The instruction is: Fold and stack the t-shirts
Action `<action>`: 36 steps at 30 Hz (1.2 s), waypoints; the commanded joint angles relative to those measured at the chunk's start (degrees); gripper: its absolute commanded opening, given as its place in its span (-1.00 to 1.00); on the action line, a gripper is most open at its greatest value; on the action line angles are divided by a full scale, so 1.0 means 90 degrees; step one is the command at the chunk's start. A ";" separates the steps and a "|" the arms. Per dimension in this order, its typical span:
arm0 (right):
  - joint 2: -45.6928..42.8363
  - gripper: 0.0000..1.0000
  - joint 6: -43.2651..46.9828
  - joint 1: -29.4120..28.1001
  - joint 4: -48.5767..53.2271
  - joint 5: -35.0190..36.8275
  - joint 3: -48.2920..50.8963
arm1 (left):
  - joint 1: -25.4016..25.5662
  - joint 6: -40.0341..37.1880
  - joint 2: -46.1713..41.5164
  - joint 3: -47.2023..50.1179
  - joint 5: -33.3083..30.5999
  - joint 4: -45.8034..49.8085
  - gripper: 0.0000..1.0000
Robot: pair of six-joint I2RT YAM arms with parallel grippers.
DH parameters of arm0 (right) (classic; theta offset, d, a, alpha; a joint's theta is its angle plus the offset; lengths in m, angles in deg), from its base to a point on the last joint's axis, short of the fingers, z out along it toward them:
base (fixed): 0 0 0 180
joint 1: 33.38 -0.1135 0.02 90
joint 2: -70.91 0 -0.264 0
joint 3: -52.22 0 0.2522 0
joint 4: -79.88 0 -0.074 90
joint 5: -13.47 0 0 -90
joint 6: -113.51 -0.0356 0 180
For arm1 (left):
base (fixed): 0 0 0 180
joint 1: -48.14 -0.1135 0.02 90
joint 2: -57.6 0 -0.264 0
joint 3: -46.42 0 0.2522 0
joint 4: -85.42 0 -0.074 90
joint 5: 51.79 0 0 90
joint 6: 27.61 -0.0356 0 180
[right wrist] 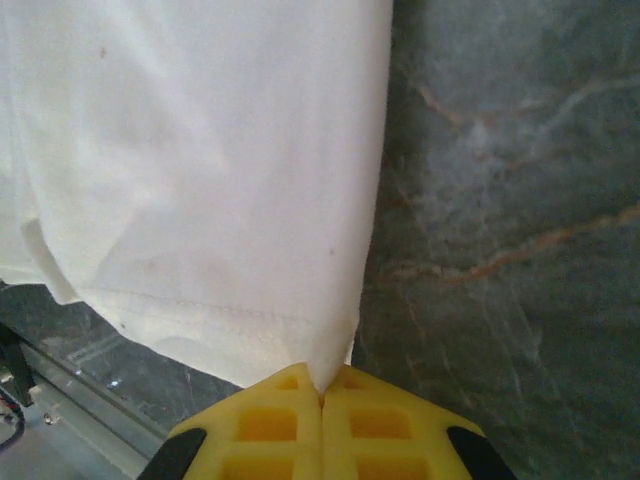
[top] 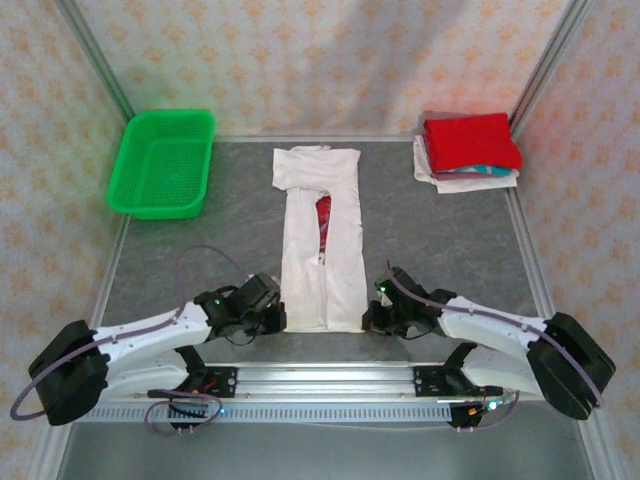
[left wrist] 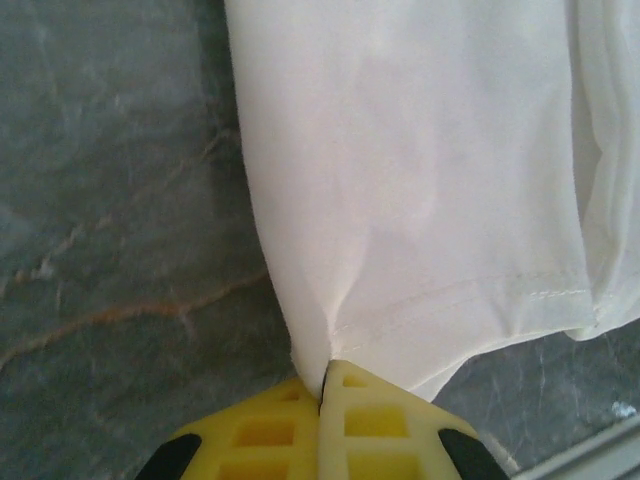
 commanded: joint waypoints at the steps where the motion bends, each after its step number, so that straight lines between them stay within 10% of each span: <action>1: -0.0278 -1.00 -0.0139 -0.0027 0.0188 0.0285 -0.0161 | 0.0040 0.0200 -0.0349 0.0019 -0.0226 0.0329 -1.00; 16: 0.0868 -1.00 0.0814 0.0704 0.0811 0.0819 -0.2546 | -0.1836 -0.0790 0.0259 -0.1672 0.0849 0.0374 -1.00; 36: 0.2551 -1.00 0.1584 0.1787 0.0213 0.1517 -0.4251 | -0.2836 -0.2080 0.2786 -0.4148 0.0074 0.0364 -1.00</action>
